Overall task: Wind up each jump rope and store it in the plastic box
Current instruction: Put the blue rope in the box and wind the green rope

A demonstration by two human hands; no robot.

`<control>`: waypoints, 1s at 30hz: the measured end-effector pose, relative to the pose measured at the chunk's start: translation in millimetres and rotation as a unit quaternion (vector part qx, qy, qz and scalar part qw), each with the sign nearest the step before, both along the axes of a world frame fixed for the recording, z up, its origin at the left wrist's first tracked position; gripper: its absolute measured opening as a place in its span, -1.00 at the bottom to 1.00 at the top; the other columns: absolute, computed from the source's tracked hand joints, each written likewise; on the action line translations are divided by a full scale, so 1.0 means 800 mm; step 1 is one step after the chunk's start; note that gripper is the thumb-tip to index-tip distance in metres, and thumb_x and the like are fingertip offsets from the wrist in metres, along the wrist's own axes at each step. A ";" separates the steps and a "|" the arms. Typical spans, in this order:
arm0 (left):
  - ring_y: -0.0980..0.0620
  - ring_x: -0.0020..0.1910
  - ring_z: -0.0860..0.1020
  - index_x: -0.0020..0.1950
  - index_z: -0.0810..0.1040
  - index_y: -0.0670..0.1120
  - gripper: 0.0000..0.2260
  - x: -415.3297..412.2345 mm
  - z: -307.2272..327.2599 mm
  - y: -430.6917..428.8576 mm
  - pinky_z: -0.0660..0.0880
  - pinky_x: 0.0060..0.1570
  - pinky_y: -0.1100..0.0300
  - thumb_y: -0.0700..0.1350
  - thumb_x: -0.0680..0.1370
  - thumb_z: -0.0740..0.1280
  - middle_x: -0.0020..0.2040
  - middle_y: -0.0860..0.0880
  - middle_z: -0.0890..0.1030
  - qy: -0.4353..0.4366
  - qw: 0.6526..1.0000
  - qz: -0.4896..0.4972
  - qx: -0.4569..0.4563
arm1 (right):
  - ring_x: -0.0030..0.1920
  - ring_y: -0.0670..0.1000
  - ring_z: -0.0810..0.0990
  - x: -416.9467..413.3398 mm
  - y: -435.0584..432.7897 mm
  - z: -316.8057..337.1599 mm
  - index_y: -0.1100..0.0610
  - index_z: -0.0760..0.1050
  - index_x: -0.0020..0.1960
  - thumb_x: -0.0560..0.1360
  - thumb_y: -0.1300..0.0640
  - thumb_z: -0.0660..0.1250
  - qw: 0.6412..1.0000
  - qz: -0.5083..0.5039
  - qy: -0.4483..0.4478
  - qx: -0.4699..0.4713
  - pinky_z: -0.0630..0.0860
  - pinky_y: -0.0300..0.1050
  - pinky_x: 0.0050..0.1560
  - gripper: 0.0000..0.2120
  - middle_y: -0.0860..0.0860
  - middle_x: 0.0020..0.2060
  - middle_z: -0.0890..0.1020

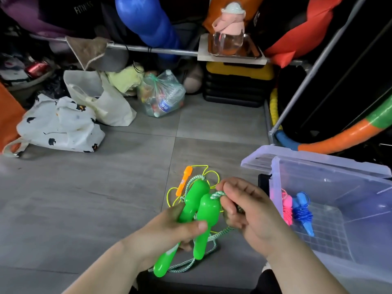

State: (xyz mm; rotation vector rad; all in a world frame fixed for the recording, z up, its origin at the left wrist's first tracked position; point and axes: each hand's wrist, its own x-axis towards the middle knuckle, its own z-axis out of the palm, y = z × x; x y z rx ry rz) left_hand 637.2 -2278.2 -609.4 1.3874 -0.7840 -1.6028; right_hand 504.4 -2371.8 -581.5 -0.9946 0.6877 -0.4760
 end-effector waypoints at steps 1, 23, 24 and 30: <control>0.25 -0.51 0.43 -0.12 0.47 -0.06 -0.52 0.002 -0.005 -0.005 0.37 -0.44 0.39 0.12 0.04 0.39 -0.52 0.15 0.52 -0.028 1.000 0.000 0.005 | -0.64 -0.18 0.14 0.003 -0.003 -0.003 0.01 0.58 -0.43 0.29 0.16 0.27 1.000 0.001 0.001 -0.001 0.11 -0.39 -0.61 -0.82 -0.09 -0.67 0.33; 0.21 -0.48 0.40 -0.29 0.54 -0.02 -0.72 0.023 -0.027 -0.025 0.32 -0.41 0.39 0.07 0.09 0.43 -0.47 0.11 0.48 -0.242 0.967 0.034 0.070 | -0.72 -0.18 0.16 0.028 -0.021 -0.023 0.06 0.58 -0.44 0.23 0.03 0.27 0.987 -0.009 -0.073 0.141 0.42 -0.31 -0.52 -0.83 -0.10 -0.72 0.29; 0.24 -0.52 0.40 -0.32 0.54 -0.02 -0.75 0.026 -0.026 -0.024 0.32 -0.45 0.41 0.05 0.08 0.41 -0.53 0.13 0.48 -0.230 0.969 0.038 0.081 | -0.71 -0.17 0.16 0.028 -0.023 -0.025 0.07 0.58 -0.42 0.30 0.06 0.24 0.992 -0.029 -0.045 0.118 0.37 -0.33 -0.52 -0.79 -0.08 -0.71 0.30; 0.21 -0.47 0.53 -0.32 0.57 -0.08 -0.76 0.027 -0.019 -0.020 0.43 -0.37 0.36 0.00 0.14 0.49 -0.45 0.06 0.57 -0.114 0.990 0.008 0.086 | -0.64 -0.20 0.33 0.029 -0.024 -0.038 0.09 0.49 -0.22 0.54 0.28 0.11 0.986 -0.069 0.137 -0.073 0.46 0.06 -0.22 -0.74 -0.10 -0.70 0.41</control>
